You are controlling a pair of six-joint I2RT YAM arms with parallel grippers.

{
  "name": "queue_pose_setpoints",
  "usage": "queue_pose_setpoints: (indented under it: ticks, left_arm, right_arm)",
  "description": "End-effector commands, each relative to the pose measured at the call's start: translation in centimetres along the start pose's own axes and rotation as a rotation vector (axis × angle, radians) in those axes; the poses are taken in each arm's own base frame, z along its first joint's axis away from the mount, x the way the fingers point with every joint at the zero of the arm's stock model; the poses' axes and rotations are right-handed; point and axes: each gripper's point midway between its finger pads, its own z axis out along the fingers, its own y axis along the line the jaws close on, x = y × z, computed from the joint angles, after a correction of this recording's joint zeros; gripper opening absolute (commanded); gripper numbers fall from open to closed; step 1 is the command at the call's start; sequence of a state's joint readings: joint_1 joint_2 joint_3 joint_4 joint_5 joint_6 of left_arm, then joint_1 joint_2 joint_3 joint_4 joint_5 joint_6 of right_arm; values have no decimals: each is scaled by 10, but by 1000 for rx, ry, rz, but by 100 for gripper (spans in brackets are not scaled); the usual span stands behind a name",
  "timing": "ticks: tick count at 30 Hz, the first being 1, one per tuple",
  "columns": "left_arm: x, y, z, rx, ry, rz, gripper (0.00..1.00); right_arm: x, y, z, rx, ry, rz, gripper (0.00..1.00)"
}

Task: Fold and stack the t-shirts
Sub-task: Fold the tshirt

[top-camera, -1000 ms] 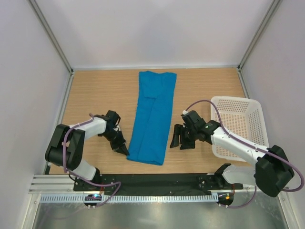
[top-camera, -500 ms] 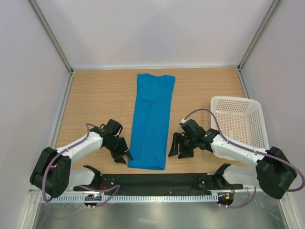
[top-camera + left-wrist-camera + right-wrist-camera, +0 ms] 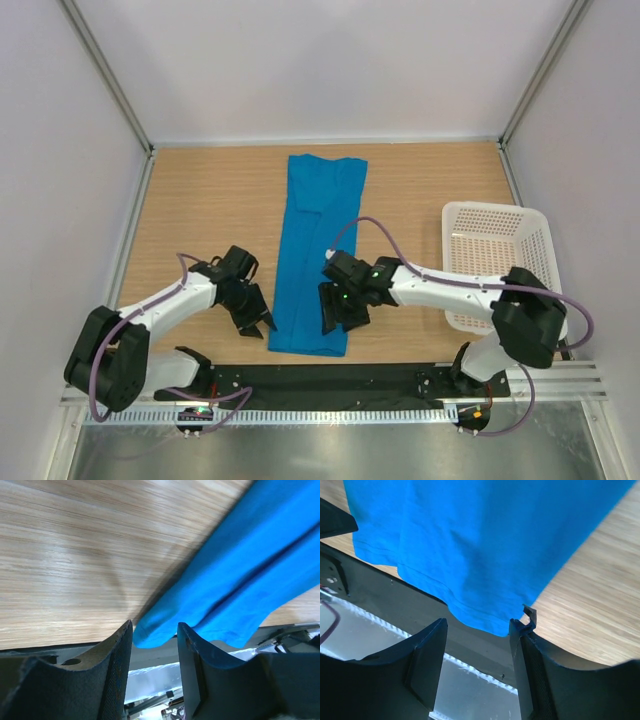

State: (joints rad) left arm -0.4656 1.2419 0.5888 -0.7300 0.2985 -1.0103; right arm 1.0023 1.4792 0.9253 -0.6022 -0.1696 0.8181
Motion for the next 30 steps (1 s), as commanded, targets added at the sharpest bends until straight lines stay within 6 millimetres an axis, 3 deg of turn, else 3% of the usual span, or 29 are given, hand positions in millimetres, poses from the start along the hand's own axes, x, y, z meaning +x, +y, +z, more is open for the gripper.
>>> queue_pose_setpoints:
  ticks: [1,6,24,30]
  left_arm:
    - [-1,-3,2,-8,13,28,43]
    - [0,-2,4,-6,23,44,42]
    - [14,11,12,-31,103,70,40]
    - [17,11,12,-16,115,74,39]
  right_arm:
    - [3,2,2,142,-3,-53,60]
    - [17,-4,5,219,-29,-56,60]
    - [29,-18,31,233,-3,2,53]
    - [34,-21,37,212,-3,33,46]
